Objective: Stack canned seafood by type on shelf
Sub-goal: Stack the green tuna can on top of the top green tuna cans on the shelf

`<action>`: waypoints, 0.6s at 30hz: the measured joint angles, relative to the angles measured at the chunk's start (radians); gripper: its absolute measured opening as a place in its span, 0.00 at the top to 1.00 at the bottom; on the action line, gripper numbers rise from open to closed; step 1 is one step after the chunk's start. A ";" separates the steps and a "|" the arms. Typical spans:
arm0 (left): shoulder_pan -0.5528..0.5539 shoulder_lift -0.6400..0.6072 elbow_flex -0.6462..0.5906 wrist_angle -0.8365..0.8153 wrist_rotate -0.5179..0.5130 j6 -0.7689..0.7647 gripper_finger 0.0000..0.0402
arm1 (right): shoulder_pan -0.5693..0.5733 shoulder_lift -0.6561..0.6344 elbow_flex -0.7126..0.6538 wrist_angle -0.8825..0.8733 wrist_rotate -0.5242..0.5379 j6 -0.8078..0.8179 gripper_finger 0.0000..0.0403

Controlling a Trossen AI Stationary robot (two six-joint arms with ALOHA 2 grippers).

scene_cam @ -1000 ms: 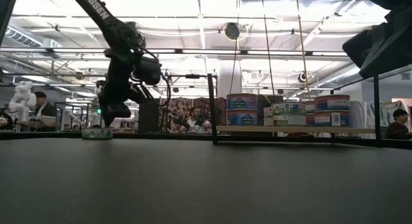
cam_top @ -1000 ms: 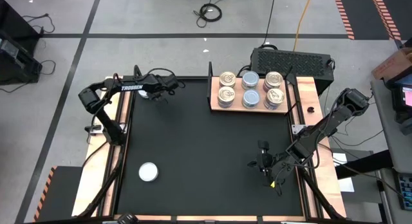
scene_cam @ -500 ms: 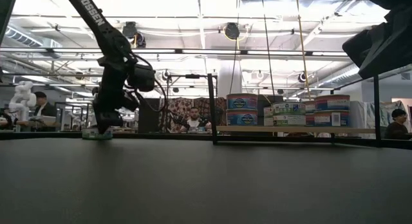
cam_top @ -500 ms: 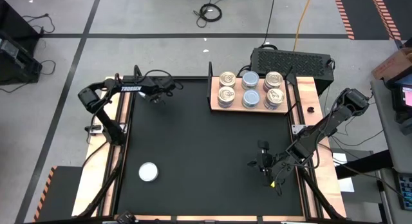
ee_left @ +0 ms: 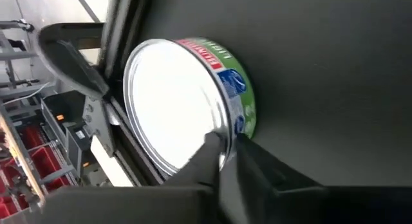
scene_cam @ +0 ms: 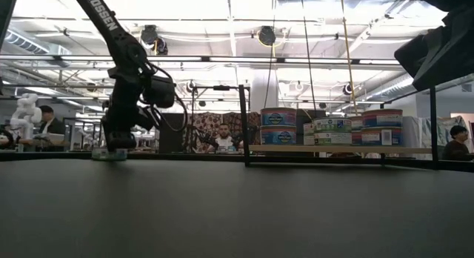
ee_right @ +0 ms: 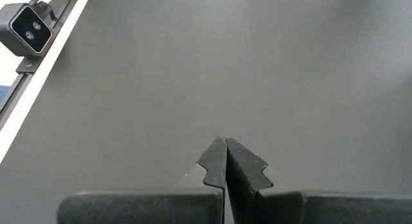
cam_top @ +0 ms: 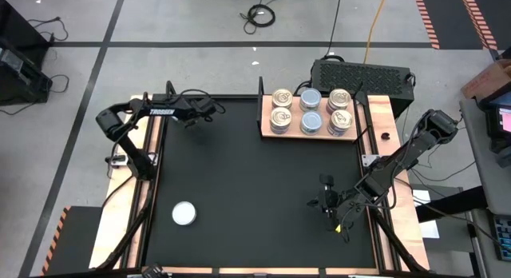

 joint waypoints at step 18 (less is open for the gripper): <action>-0.206 -0.058 0.032 -0.181 0.018 -0.030 1.00 | 0.000 0.000 0.000 0.006 -0.001 0.022 1.00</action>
